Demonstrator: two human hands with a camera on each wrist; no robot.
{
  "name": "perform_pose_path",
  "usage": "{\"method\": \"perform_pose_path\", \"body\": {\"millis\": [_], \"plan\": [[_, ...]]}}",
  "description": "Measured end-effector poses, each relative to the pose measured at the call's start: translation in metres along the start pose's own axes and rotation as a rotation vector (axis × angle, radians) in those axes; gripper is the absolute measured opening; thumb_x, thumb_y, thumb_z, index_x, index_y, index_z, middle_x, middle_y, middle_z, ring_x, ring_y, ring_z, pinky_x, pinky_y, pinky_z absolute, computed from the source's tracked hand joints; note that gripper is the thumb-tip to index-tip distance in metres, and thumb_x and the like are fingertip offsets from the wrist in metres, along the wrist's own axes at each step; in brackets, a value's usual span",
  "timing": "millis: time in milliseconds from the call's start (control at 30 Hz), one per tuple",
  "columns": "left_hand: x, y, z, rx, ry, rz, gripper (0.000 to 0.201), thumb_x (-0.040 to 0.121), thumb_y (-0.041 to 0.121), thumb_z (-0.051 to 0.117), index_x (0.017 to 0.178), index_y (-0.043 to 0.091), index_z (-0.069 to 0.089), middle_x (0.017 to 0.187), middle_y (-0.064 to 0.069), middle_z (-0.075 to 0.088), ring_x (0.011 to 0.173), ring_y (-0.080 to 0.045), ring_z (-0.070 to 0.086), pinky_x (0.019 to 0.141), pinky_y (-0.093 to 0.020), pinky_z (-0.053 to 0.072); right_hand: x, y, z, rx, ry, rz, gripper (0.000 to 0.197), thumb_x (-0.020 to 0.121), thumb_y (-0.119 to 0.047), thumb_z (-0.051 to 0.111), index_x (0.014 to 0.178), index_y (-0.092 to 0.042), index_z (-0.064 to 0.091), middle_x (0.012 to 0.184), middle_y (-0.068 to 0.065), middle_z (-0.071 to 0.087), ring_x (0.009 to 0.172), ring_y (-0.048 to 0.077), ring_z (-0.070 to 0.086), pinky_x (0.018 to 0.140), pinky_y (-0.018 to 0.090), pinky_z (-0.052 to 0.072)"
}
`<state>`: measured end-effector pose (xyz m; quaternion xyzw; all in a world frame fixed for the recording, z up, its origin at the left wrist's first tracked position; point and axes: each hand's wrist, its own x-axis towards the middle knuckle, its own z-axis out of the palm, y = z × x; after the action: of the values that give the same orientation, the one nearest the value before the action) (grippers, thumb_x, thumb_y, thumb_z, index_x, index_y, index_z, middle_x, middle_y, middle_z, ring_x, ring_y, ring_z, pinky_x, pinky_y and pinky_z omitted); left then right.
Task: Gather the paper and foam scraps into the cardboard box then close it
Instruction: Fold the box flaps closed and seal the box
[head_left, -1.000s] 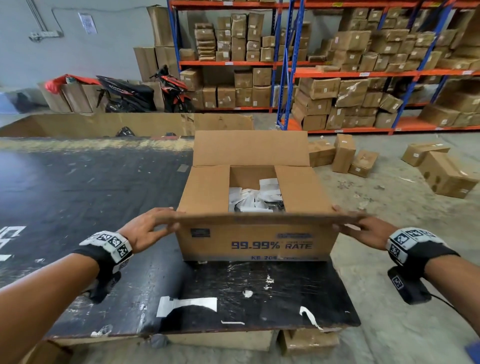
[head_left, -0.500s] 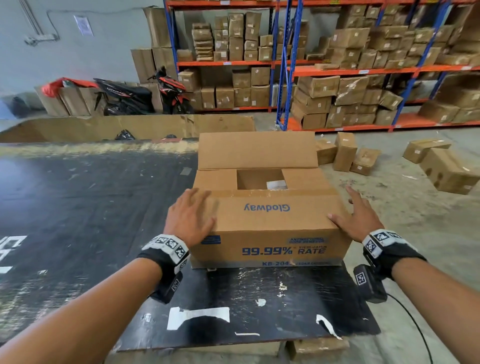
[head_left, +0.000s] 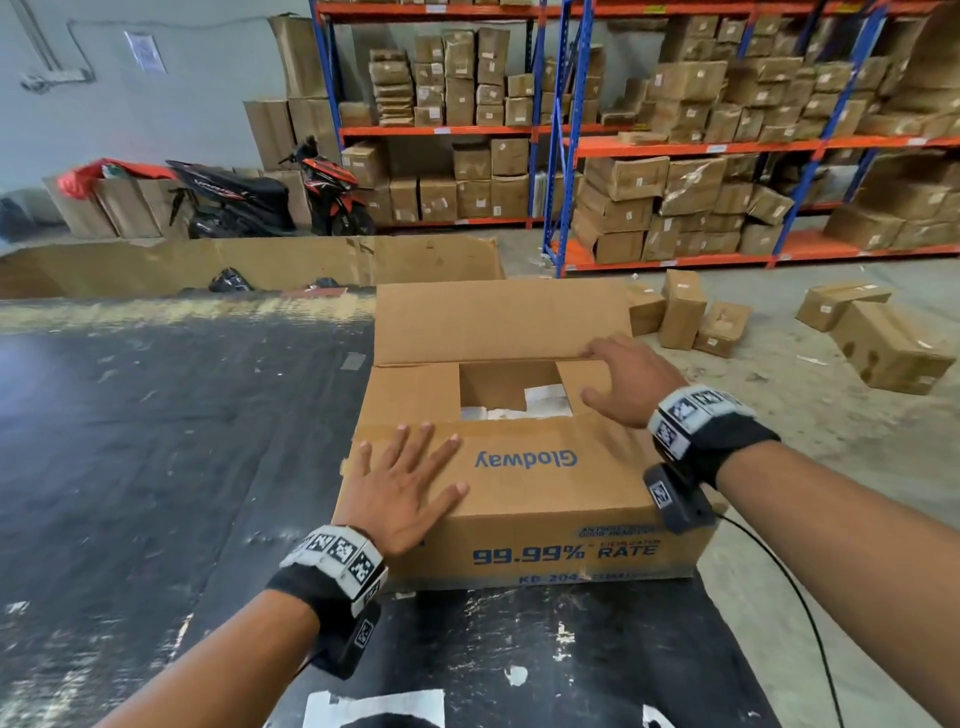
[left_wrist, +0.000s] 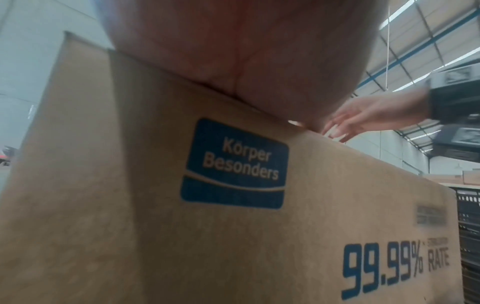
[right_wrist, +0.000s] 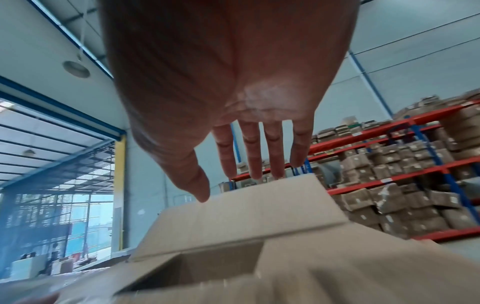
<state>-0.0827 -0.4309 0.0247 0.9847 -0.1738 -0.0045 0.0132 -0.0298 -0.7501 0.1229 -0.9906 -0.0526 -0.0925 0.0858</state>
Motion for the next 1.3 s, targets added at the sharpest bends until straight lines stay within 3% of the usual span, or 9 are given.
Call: {"method": "perform_pose_path", "body": {"millis": [267, 500, 767, 833, 967, 1033, 1100, 1167, 1300], "plan": [[-0.003, 0.005, 0.001, -0.059, 0.066, -0.059, 0.063, 0.092, 0.081, 0.007, 0.149, 0.063, -0.011, 0.163, 0.023, -0.018, 0.153, -0.009, -0.020, 0.125, -0.050, -0.004, 0.161, -0.018, 0.014, -0.076, -0.080, -0.031, 0.075, 0.079, -0.046, 0.070, 0.144, -0.026, 0.041, 0.145, 0.003, 0.040, 0.133, 0.029, 0.040, 0.105, 0.049, 0.042], [-0.001, 0.008, 0.000, -0.056, 0.091, -0.072, 0.063, 0.093, 0.081, 0.010, 0.148, 0.063, -0.012, 0.162, 0.026, -0.020, 0.149, -0.002, -0.027, 0.124, -0.047, -0.008, 0.224, 0.001, 0.030, -0.142, -0.159, -0.034, 0.095, 0.074, -0.059, 0.065, 0.152, -0.027, 0.022, 0.147, 0.009, 0.044, 0.135, 0.037, 0.036, 0.109, 0.055, 0.035], [-0.002, 0.006, -0.002, -0.055, 0.074, -0.048, 0.061, 0.094, 0.079, 0.004, 0.148, 0.062, -0.018, 0.162, 0.024, -0.023, 0.150, -0.005, -0.027, 0.124, -0.049, -0.010, 0.161, -0.002, -0.014, -0.214, 0.076, -0.108, 0.063, 0.082, -0.061, 0.060, 0.132, -0.023, 0.054, 0.125, 0.010, 0.050, 0.119, 0.030, 0.047, 0.102, 0.047, 0.041], [0.000, 0.002, 0.000, -0.099, 0.095, -0.038, 0.061, 0.096, 0.077, 0.008, 0.152, 0.059, -0.008, 0.165, 0.021, -0.015, 0.153, -0.007, -0.018, 0.125, -0.047, -0.008, 0.133, -0.002, -0.020, -0.182, 0.046, -0.098, 0.056, 0.083, -0.063, 0.058, 0.125, -0.026, 0.061, 0.122, 0.008, 0.050, 0.118, 0.028, 0.047, 0.102, 0.048, 0.040], [0.003, -0.007, -0.004, -0.311, 0.293, -0.104, 0.073, 0.091, 0.076, 0.031, 0.152, 0.037, 0.032, 0.150, 0.003, 0.026, 0.143, -0.022, 0.028, 0.120, -0.044, 0.029, 0.070, 0.014, -0.010, -0.167, -0.079, -0.074, 0.052, 0.082, -0.071, 0.053, 0.113, -0.032, 0.068, 0.108, 0.001, 0.050, 0.108, 0.021, 0.049, 0.099, 0.045, 0.040], [0.005, -0.013, -0.008, -0.262, 0.332, -0.192, 0.087, 0.083, 0.080, 0.040, 0.153, 0.029, 0.030, 0.148, -0.002, 0.021, 0.140, -0.030, 0.022, 0.114, -0.051, 0.034, 0.042, 0.031, 0.000, -0.170, -0.132, -0.059, 0.059, 0.080, -0.074, 0.052, 0.123, -0.035, 0.062, 0.108, -0.001, 0.050, 0.105, 0.019, 0.048, 0.096, 0.042, 0.043], [0.010, -0.023, -0.011, -0.193, 0.261, -0.281, 0.101, 0.078, 0.087, 0.040, 0.159, 0.034, 0.012, 0.159, -0.006, 0.005, 0.148, -0.037, 0.007, 0.117, -0.057, 0.026, 0.017, 0.052, 0.014, -0.209, -0.234, -0.019, 0.074, 0.079, -0.079, 0.047, 0.142, -0.041, 0.044, 0.134, -0.003, 0.048, 0.122, 0.021, 0.045, 0.105, 0.046, 0.038], [0.021, -0.038, -0.008, -0.175, 0.157, -0.307, 0.102, 0.076, 0.091, 0.035, 0.158, 0.043, -0.005, 0.165, 0.002, -0.017, 0.152, -0.039, -0.008, 0.120, -0.061, 0.017, -0.002, 0.074, 0.028, -0.223, -0.341, 0.047, 0.084, 0.078, -0.085, 0.037, 0.151, -0.050, 0.018, 0.159, -0.011, 0.025, 0.143, 0.025, 0.029, 0.114, 0.053, 0.028], [0.029, -0.052, -0.005, -0.291, -0.039, -0.222, 0.093, 0.080, 0.090, 0.025, 0.157, 0.048, -0.005, 0.167, 0.011, -0.016, 0.150, -0.038, 0.024, 0.121, -0.051, 0.025, -0.019, 0.098, 0.037, -0.121, -0.507, 0.184, 0.092, 0.076, -0.091, 0.030, 0.152, -0.053, -0.005, 0.162, -0.021, -0.010, 0.152, 0.033, 0.003, 0.118, 0.058, 0.017]]}}
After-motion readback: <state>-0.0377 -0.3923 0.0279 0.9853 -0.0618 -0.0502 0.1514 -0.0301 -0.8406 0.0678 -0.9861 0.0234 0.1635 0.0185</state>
